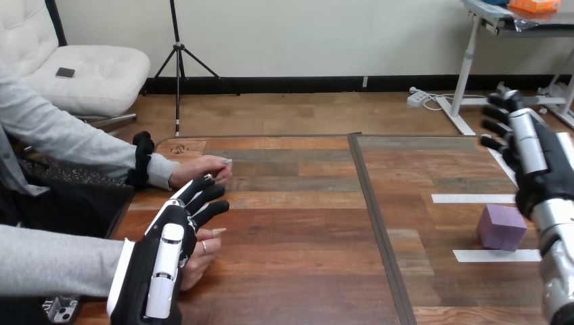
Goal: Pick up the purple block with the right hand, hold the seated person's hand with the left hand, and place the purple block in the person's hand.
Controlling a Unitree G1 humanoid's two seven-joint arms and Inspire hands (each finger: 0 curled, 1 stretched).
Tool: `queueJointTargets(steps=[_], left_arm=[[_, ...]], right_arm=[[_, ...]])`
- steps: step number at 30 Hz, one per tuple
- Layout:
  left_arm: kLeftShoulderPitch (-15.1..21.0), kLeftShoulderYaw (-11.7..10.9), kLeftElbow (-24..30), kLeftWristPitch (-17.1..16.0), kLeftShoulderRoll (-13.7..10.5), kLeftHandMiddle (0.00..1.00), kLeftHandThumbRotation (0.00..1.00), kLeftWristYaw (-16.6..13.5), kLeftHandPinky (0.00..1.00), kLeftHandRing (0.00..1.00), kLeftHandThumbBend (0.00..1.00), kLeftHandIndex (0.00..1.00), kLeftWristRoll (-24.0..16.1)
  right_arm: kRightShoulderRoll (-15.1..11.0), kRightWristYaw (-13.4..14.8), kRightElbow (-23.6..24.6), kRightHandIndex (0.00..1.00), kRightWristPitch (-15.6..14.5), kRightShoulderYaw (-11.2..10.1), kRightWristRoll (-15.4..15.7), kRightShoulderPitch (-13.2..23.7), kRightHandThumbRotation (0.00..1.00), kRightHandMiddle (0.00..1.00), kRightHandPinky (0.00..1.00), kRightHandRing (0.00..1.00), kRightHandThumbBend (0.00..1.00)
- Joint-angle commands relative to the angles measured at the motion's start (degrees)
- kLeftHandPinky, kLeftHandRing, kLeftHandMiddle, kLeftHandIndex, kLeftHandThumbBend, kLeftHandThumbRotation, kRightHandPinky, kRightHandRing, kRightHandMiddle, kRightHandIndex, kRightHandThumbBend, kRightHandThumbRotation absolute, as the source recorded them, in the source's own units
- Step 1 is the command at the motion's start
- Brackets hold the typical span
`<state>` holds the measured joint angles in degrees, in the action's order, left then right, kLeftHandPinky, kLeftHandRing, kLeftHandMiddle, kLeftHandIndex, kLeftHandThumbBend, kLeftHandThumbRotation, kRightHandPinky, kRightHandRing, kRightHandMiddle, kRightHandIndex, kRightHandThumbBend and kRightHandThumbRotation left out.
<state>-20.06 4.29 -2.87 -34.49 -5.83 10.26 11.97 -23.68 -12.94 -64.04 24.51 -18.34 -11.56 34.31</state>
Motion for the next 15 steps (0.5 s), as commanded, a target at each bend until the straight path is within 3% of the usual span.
queueJointTargets(steps=[1, 9, 15], left_arm=[[3.0, 0.1, 1.0, -0.7, 2.6, 0.81, 1.0, 0.1, 0.87, 0.79, 0.31, 0.82, 0.0], [3.0, 0.1, 1.1, -0.7, 2.7, 0.81, 1.0, -0.2, 0.87, 0.78, 0.31, 0.81, -0.2], [3.1, 0.0, 0.9, -1.0, 2.6, 0.81, 1.0, -0.1, 0.86, 0.78, 0.32, 0.81, -0.3]], right_arm=[[-2.7, 0.2, -2.1, 0.82, 0.2, -2.0, -1.3, 6.9, 0.75, 0.84, 0.84, 0.88, 0.65], [-3.8, 0.6, -4.4, 0.81, -0.9, -2.6, -1.1, 8.0, 0.71, 0.83, 0.83, 0.87, 0.67], [-4.5, 2.8, -6.2, 0.81, -1.9, -2.6, -0.1, 8.2, 0.7, 0.83, 0.84, 0.86, 0.7]])
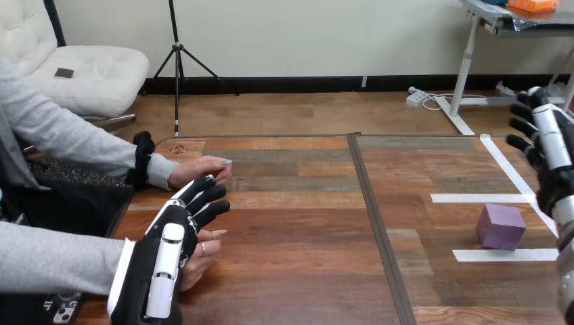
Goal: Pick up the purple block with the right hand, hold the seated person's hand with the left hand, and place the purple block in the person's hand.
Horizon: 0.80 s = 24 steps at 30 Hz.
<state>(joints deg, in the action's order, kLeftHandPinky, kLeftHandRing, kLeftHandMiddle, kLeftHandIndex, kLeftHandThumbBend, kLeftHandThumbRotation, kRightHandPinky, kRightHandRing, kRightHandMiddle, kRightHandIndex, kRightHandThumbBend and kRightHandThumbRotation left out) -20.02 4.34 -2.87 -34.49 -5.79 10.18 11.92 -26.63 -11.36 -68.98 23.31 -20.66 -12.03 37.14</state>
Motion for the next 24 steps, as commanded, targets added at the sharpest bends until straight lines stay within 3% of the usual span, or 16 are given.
queueJointTargets(steps=[1, 13, 24], left_arm=[[3.0, -0.1, 1.1, -0.9, 2.5, 0.81, 1.0, -0.1, 0.86, 0.78, 0.33, 0.81, -0.3], [3.2, -0.4, 0.9, -1.4, 2.2, 0.8, 1.0, 0.3, 0.85, 0.78, 0.34, 0.8, 0.0], [3.1, -0.5, 1.3, -1.1, 2.1, 0.8, 1.0, 0.3, 0.84, 0.78, 0.33, 0.8, 0.3]], right_arm=[[-1.7, 1.7, -1.6, 0.81, -0.9, -0.2, 0.6, 5.3, 0.7, 0.83, 0.84, 0.86, 0.7], [-2.5, 2.4, -3.1, 0.86, -2.5, -0.6, 1.2, 4.6, 0.71, 0.88, 0.89, 0.9, 0.75], [-2.9, 3.2, -3.7, 0.89, -3.6, -0.3, 2.0, 3.8, 0.73, 0.91, 0.92, 0.93, 0.71]])
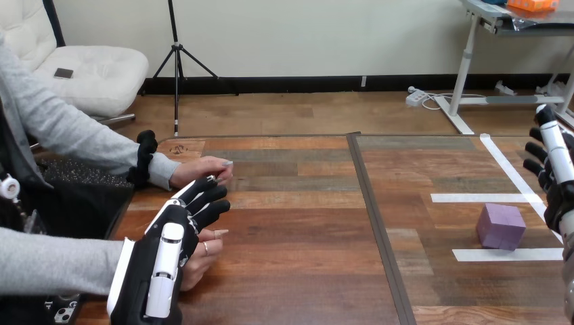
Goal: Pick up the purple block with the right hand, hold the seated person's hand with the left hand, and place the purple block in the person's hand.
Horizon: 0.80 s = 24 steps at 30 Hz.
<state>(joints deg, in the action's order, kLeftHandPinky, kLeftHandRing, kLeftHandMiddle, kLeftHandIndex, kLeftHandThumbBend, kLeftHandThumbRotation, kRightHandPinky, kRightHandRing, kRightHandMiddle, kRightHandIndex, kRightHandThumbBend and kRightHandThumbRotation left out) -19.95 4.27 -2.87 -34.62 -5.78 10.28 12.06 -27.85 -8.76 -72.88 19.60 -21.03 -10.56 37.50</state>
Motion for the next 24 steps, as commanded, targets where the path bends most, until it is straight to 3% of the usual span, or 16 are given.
queueJointTargets(steps=[1, 15, 24], left_arm=[[3.1, -0.4, 1.2, -1.0, 2.0, 0.8, 1.0, 0.3, 0.84, 0.78, 0.33, 0.8, 0.1], [3.2, -0.5, 1.1, -0.7, 1.9, 0.8, 1.0, 0.4, 0.84, 0.78, 0.34, 0.8, 0.0], [3.2, -0.4, 1.4, -0.4, 1.8, 0.8, 1.0, 0.5, 0.82, 0.78, 0.35, 0.8, 0.2]], right_arm=[[-1.7, 0.5, 0.2, 0.89, -0.1, 0.0, 0.6, 3.4, 0.73, 0.92, 0.93, 0.93, 0.71], [-1.4, 0.5, -0.3, 0.92, -2.0, -0.9, 0.2, 2.5, 0.69, 0.94, 0.97, 0.95, 0.66], [-1.2, 0.5, -0.3, 0.92, -1.3, 0.3, 1.6, 1.1, 0.68, 0.93, 0.96, 0.94, 0.65]])
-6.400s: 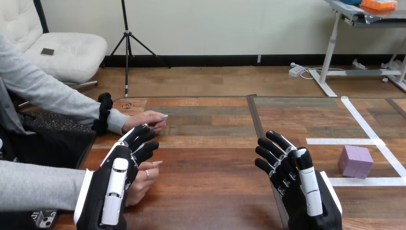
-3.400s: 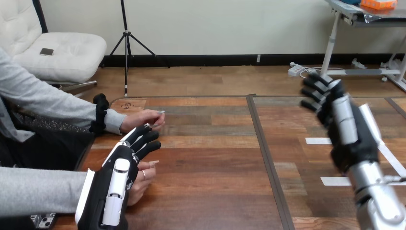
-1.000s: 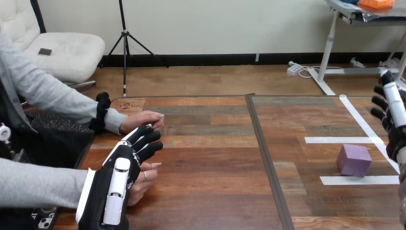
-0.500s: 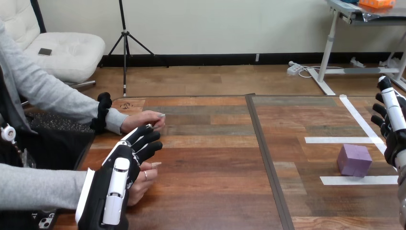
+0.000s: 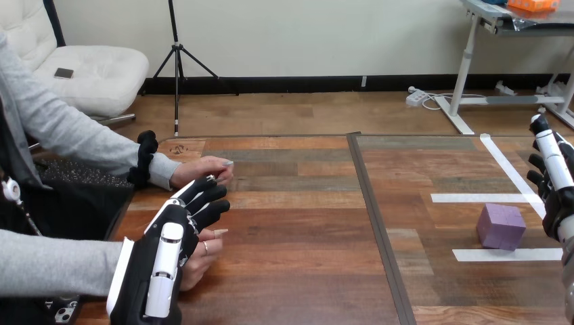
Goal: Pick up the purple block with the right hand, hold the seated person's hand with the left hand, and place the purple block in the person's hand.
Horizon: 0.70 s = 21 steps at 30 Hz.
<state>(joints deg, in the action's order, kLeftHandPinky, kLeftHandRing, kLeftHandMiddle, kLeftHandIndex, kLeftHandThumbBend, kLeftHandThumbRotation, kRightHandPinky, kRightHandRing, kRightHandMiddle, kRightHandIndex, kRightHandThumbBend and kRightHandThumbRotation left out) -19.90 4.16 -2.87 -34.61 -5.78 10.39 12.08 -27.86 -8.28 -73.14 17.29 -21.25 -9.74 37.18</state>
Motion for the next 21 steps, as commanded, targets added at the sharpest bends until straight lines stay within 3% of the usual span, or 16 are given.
queueJointTargets(steps=[1, 6, 9, 12, 16, 21], left_arm=[[3.2, -0.3, 1.4, -0.4, 1.8, 0.8, 1.0, 0.3, 0.82, 0.78, 0.35, 0.8, 0.2], [3.2, -0.4, 1.3, -0.6, 1.8, 0.8, 1.0, 0.3, 0.82, 0.78, 0.34, 0.8, 0.1], [3.3, -0.4, 1.1, -1.0, 1.8, 0.8, 1.0, 0.5, 0.82, 0.78, 0.33, 0.8, 0.1], [3.3, -0.4, 1.2, -0.8, 1.8, 0.79, 1.0, 0.5, 0.82, 0.78, 0.32, 0.8, 0.1], [3.7, -0.6, 0.4, -1.7, 1.8, 0.79, 1.0, 0.9, 0.82, 0.78, 0.32, 0.79, 0.3], [3.4, -0.6, 0.9, -1.0, 2.0, 0.79, 1.0, 1.3, 0.82, 0.78, 0.33, 0.79, 0.6]], right_arm=[[-1.1, 0.0, -0.1, 0.91, 1.0, 0.5, 0.9, 1.2, 0.69, 0.93, 0.95, 0.94, 0.64], [-0.8, -0.3, -0.3, 0.92, 0.9, 0.5, 1.3, 0.6, 0.7, 0.94, 0.96, 0.95, 0.62], [-0.3, -0.9, -0.5, 0.92, 0.6, -0.7, 0.1, 0.4, 0.68, 0.94, 0.97, 0.95, 0.61], [-0.3, 0.1, -0.7, 0.91, 0.5, 0.5, 1.6, -0.1, 0.68, 0.94, 0.96, 0.95, 0.61], [0.2, -0.9, -1.1, 0.91, -0.3, -0.4, 0.5, -0.5, 0.68, 0.94, 0.98, 0.96, 0.6], [1.6, -0.1, -1.2, 0.91, 0.2, 2.5, 3.6, -2.7, 0.67, 0.95, 0.98, 0.96, 0.63]])
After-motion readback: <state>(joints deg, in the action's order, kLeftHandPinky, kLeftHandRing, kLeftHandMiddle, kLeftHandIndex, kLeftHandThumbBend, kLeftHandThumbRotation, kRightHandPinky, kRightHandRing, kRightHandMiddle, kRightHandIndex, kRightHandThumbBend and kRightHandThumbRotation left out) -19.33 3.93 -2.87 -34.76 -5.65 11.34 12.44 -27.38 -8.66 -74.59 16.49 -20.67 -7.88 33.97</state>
